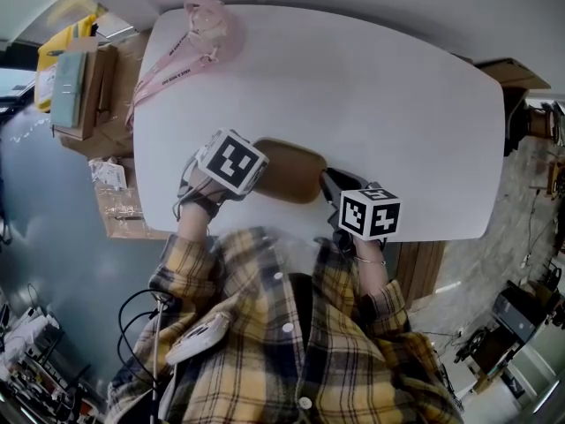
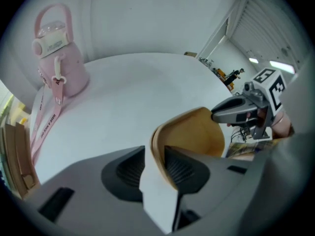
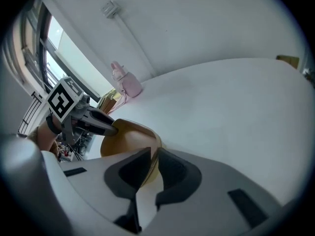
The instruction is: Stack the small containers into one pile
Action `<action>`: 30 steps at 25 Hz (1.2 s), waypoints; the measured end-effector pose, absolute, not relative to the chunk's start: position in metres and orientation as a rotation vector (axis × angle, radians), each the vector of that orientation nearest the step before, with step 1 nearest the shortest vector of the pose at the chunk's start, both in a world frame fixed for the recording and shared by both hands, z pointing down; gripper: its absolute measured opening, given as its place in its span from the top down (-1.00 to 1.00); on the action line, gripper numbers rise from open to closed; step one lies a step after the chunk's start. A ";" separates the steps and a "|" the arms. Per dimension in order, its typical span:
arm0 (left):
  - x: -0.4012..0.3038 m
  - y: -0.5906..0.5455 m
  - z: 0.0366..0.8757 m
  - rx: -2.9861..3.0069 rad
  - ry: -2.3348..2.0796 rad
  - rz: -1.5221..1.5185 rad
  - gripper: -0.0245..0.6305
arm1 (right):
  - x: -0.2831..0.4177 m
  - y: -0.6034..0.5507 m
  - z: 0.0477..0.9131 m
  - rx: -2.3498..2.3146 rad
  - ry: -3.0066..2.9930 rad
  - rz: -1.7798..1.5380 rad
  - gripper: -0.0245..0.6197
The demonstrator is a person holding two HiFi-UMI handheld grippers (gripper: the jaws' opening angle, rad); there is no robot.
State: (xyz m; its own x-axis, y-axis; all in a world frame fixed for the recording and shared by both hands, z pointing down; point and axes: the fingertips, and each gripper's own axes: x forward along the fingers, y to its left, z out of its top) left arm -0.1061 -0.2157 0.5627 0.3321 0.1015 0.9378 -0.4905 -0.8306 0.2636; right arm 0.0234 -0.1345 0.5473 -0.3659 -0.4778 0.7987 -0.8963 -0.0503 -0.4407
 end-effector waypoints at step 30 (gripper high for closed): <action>-0.098 -0.211 0.505 2.296 -0.568 1.285 0.29 | 0.038 -0.155 0.472 1.446 -2.151 1.010 0.69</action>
State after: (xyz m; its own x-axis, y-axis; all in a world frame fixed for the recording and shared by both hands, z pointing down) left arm -0.0982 -0.2110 0.5053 0.4819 -0.1343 0.8659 -0.5498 -0.8158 0.1794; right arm 0.0382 -0.1549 0.4718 -0.4127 -0.6504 0.6377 -0.9061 0.2212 -0.3607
